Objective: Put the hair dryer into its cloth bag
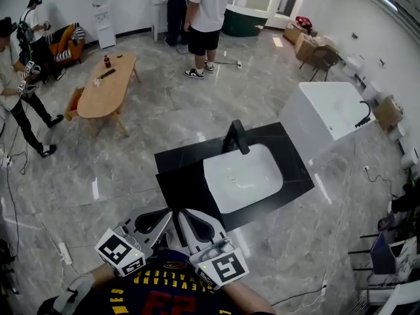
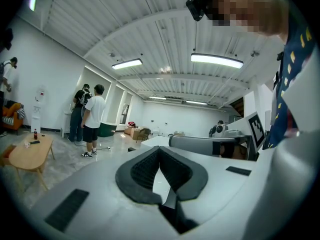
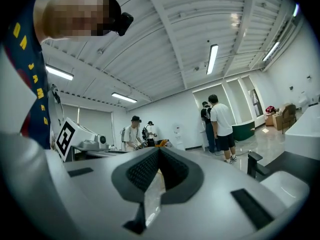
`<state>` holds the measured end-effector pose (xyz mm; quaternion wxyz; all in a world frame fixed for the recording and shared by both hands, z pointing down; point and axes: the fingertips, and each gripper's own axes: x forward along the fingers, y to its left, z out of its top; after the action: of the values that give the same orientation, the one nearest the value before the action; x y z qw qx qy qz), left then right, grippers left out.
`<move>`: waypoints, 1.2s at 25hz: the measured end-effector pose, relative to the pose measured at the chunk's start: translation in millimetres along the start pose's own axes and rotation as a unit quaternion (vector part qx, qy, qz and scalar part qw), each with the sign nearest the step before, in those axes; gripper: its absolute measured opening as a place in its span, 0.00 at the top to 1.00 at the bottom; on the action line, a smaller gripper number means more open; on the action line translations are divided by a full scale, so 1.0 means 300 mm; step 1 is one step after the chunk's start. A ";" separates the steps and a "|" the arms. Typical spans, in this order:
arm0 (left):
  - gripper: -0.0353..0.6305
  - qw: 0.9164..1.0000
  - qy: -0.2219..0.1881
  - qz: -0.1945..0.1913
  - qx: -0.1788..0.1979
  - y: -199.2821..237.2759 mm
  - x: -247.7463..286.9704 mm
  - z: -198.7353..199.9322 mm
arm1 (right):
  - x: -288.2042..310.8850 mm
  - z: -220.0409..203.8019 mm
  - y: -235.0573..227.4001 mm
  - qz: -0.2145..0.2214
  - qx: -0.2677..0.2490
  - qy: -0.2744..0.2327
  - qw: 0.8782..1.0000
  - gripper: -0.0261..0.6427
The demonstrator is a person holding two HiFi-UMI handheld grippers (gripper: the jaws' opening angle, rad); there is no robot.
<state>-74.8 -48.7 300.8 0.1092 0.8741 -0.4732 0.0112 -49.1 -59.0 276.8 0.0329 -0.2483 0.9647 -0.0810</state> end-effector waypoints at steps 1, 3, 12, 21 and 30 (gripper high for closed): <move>0.94 1.000 0.000 -0.001 0.002 -0.003 0.003 0.000 | -0.004 -0.008 -0.003 -0.003 -0.001 0.006 1.000 0.95; 0.94 1.000 0.001 -0.006 0.005 -0.010 0.011 -0.004 | -0.012 -0.024 -0.013 -0.009 0.000 0.013 1.000 0.95; 0.94 1.000 -0.001 -0.024 0.003 -0.024 0.046 -0.023 | -0.031 -0.026 -0.034 -0.022 0.000 0.016 1.000 0.95; 0.94 1.000 -0.003 -0.022 0.009 -0.053 0.005 0.029 | -0.056 0.001 0.009 -0.023 0.000 0.041 0.999 0.95; 0.94 0.999 0.005 -0.031 0.007 -0.033 0.053 -0.010 | -0.038 -0.022 -0.046 -0.032 0.000 0.030 0.999 0.95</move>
<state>-57.5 -56.0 304.0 0.1058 0.8891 -0.4450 0.0149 -33.4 -64.6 285.9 0.0012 -0.2762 0.9569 -0.0899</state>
